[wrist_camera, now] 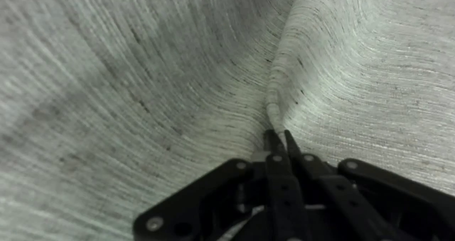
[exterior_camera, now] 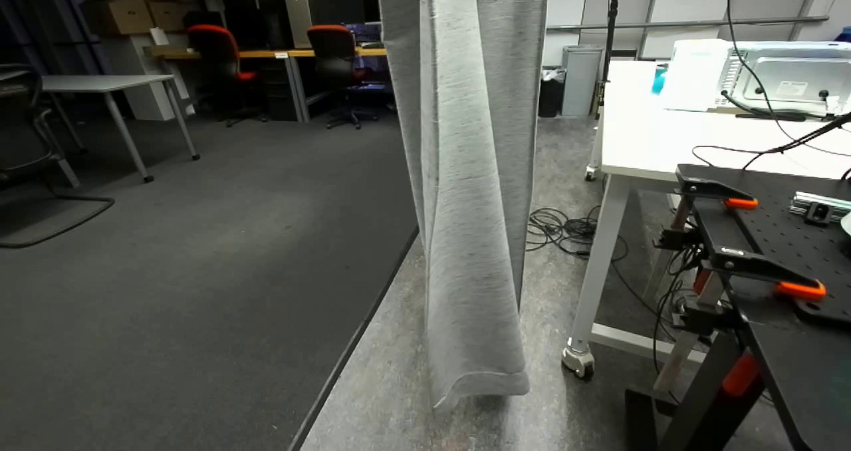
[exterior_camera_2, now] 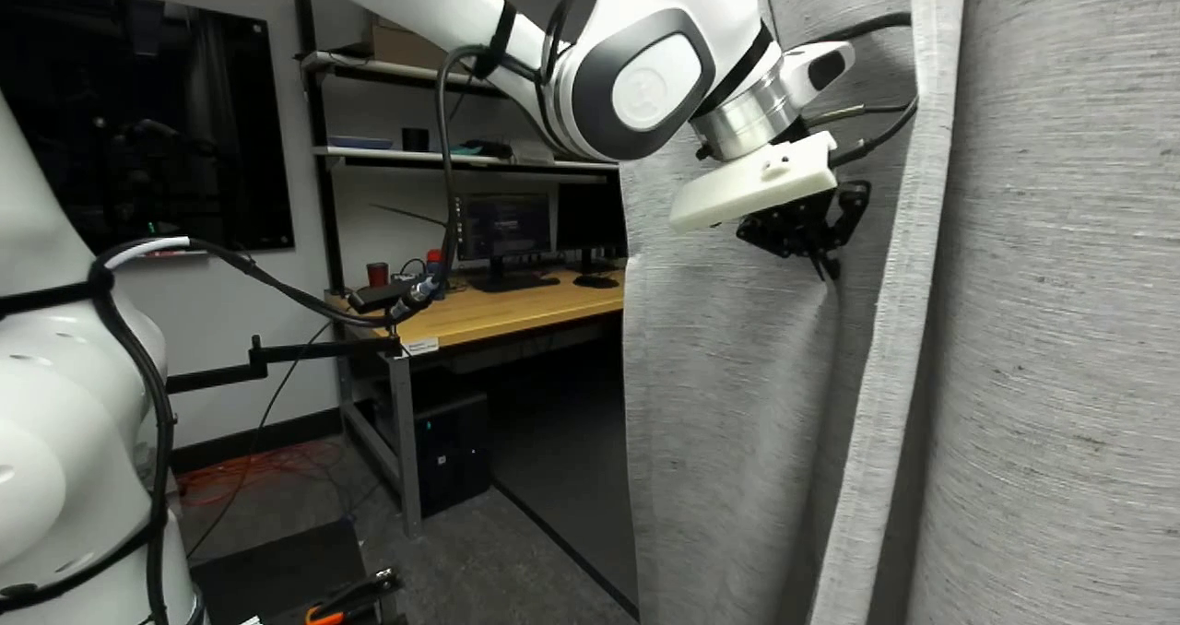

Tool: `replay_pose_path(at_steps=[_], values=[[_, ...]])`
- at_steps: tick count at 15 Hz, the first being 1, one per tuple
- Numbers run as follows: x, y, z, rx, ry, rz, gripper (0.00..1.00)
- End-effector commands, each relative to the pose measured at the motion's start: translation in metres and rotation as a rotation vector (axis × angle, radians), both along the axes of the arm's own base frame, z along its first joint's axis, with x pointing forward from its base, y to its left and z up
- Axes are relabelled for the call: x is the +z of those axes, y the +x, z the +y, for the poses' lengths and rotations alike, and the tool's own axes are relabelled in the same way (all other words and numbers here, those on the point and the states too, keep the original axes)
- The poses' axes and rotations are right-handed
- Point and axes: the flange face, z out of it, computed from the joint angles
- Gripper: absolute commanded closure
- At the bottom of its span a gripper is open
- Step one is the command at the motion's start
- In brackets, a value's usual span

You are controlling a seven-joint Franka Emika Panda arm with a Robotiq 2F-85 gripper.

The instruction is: Open the curtain

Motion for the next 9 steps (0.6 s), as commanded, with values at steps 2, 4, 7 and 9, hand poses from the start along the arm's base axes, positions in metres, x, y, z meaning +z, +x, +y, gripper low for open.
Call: replay_pose_path(at_steps=[2, 4, 7, 9], values=[[0.053, -0.046, -0.05, -0.144, 0.047, -0.021, 1.0], [0.08, -0.061, -0.087, -0.203, 0.083, 0.017, 1.0], [0.115, -0.084, -0.151, -0.317, 0.162, 0.049, 1.0], [0.138, -0.101, -0.192, -0.389, 0.188, 0.04, 1.0]])
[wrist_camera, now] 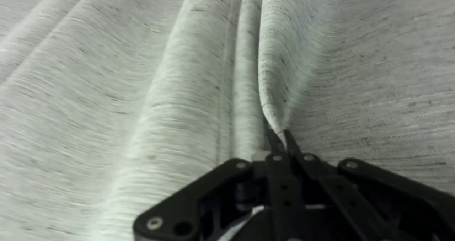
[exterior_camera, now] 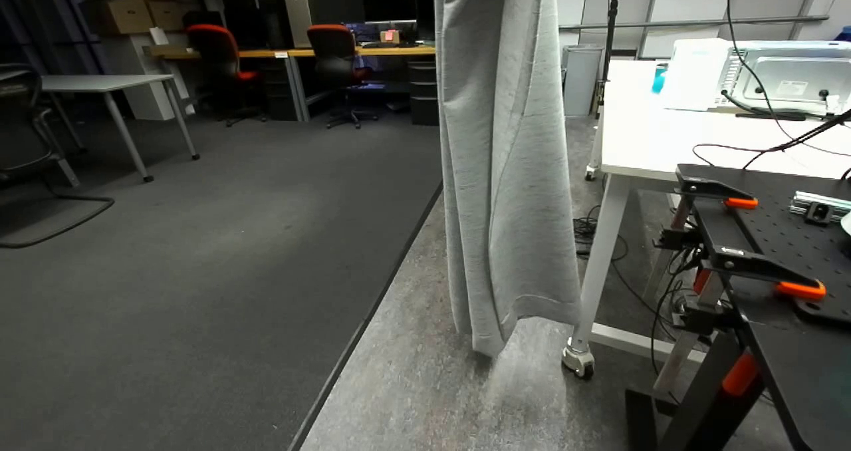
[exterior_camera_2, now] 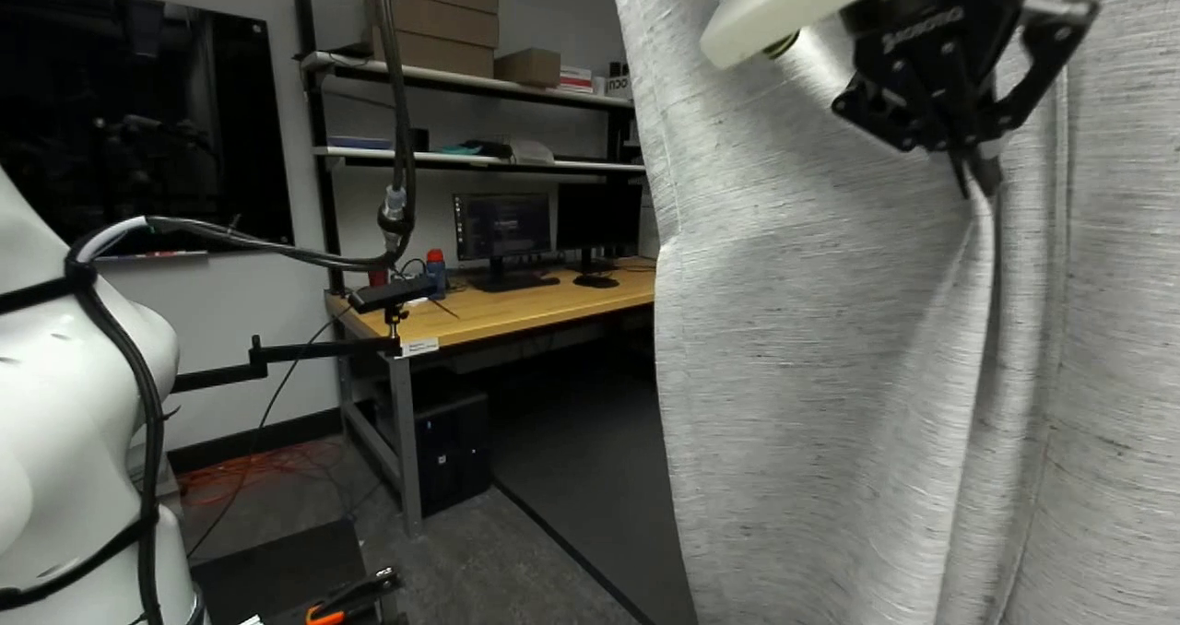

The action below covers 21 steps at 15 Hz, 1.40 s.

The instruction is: Open the curtain

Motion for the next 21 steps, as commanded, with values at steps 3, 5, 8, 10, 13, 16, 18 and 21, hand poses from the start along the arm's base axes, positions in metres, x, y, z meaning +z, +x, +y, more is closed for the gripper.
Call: replay_pose_path(at_steps=[3, 5, 8, 10, 13, 16, 18, 21], values=[[0.056, -0.028, -0.094, -0.182, 0.068, -0.023, 1.0], [0.064, -0.037, -0.118, -0.237, 0.095, -0.033, 1.0], [0.072, -0.049, -0.147, -0.307, 0.131, -0.044, 1.0], [0.074, -0.058, -0.167, -0.348, 0.17, -0.05, 1.0], [0.08, -0.078, -0.196, -0.402, 0.272, -0.055, 1.0], [0.079, -0.095, -0.228, -0.455, 0.391, -0.062, 1.0], [0.074, -0.105, -0.248, -0.49, 0.451, -0.064, 1.0], [0.069, -0.113, -0.274, -0.534, 0.512, -0.065, 1.0]])
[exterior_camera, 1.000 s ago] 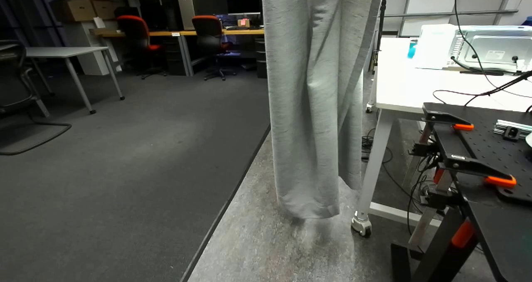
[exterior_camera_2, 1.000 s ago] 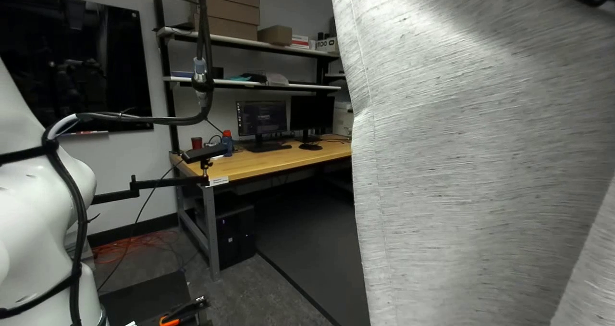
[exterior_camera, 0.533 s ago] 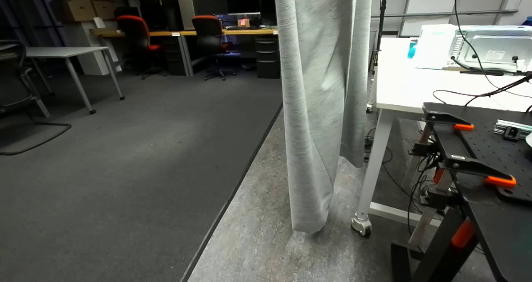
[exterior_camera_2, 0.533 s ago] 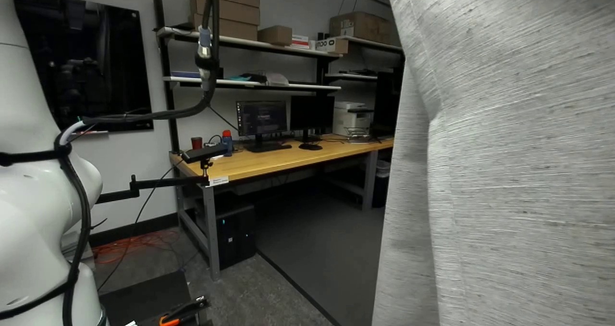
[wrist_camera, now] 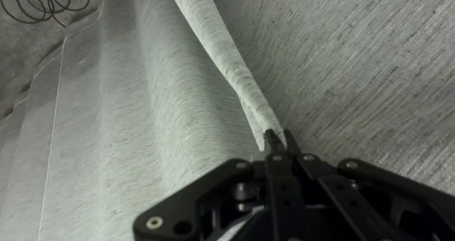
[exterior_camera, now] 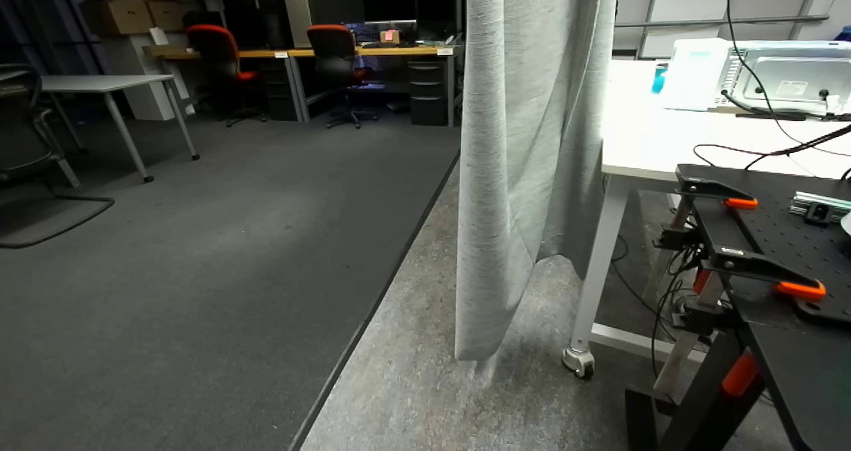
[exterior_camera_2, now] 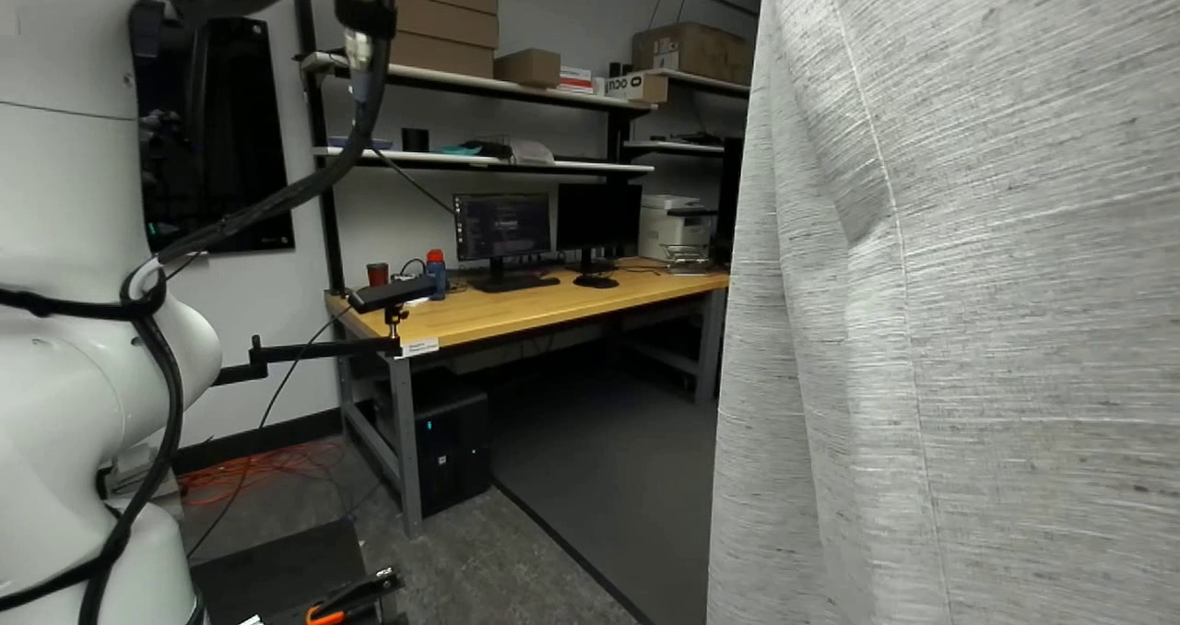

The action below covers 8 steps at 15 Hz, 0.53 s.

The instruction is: Open the curtain

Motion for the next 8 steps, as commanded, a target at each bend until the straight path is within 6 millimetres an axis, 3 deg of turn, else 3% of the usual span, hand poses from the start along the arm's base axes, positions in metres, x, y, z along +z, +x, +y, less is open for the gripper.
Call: replay_pose_path(at_steps=[1, 3, 8], values=[[0.0, 0.004, -0.037, -0.072, 0.06, 0.006, 1.0], [-0.004, 0.0, -0.053, -0.126, 0.097, -0.02, 1.0], [0.02, -0.018, -0.082, -0.372, 0.108, -0.158, 1.0]])
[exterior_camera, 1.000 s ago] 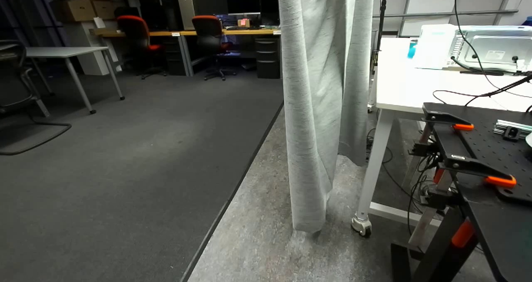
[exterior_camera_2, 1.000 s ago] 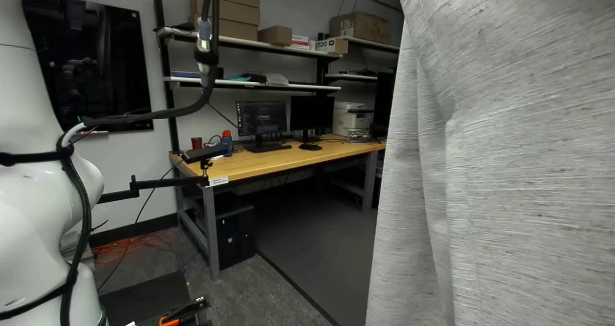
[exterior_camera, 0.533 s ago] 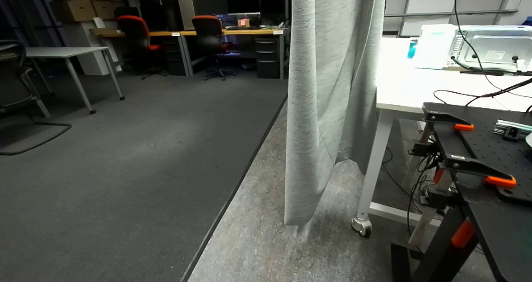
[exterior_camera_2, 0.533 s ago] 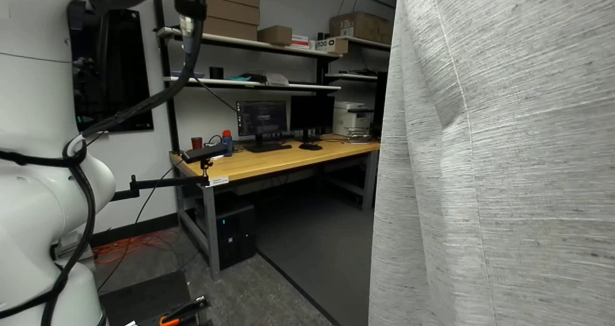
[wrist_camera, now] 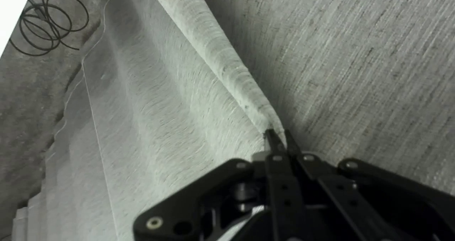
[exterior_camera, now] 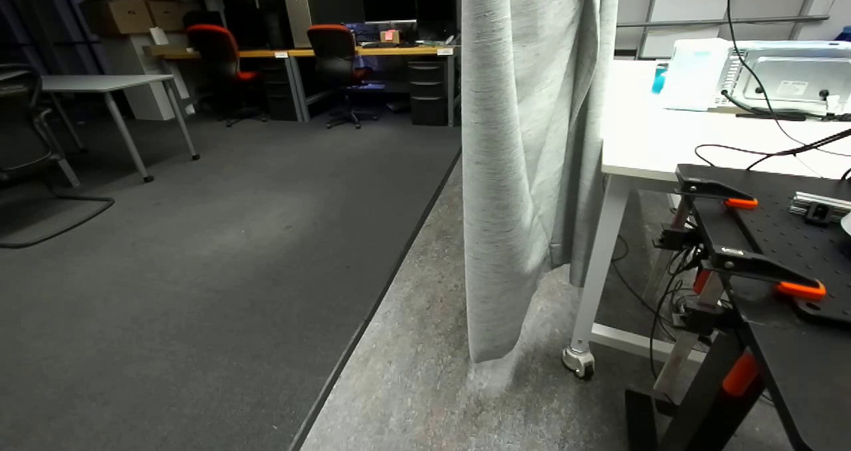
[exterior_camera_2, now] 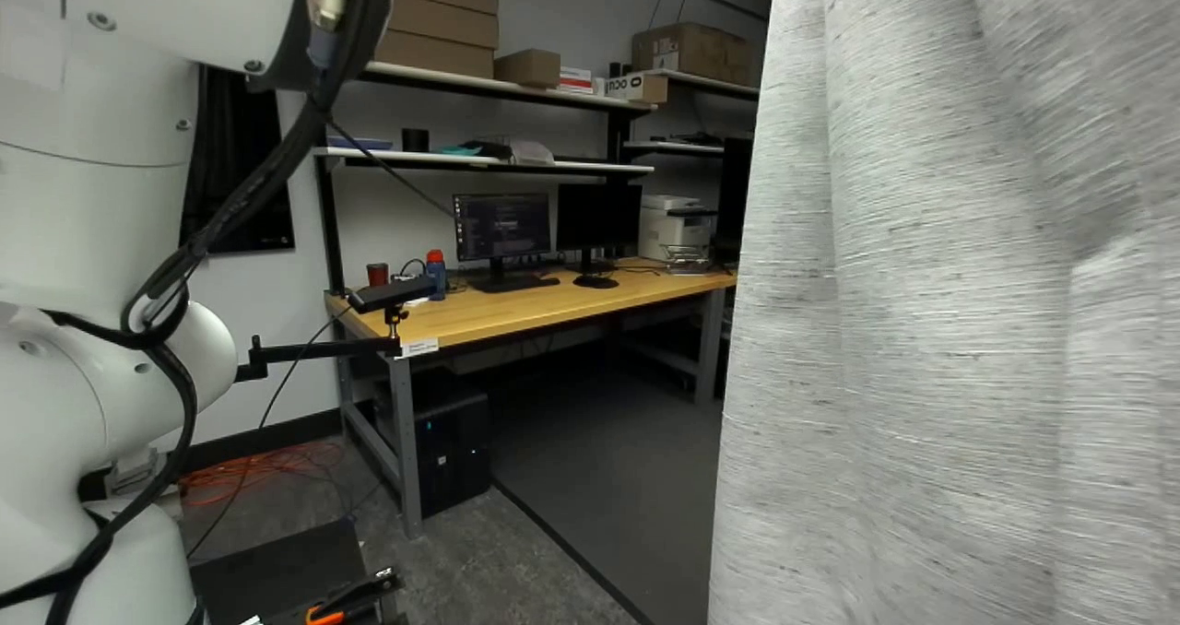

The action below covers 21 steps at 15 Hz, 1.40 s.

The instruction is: Open the curtain

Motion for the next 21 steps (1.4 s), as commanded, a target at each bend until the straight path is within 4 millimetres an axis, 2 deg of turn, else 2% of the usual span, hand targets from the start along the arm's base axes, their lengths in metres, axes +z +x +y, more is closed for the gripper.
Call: replay_pose_path(at_steps=[1, 5, 12, 16, 21], values=[[0.028, -0.007, -0.018, -0.173, -0.023, -0.076, 1.0], [0.047, -0.015, -0.029, -0.366, -0.05, -0.142, 1.0], [0.057, -0.015, -0.042, -0.658, -0.085, -0.228, 1.0], [0.057, -0.008, -0.041, -0.683, -0.092, -0.24, 1.0], [0.058, 0.005, -0.03, -0.615, -0.053, -0.262, 1.0]])
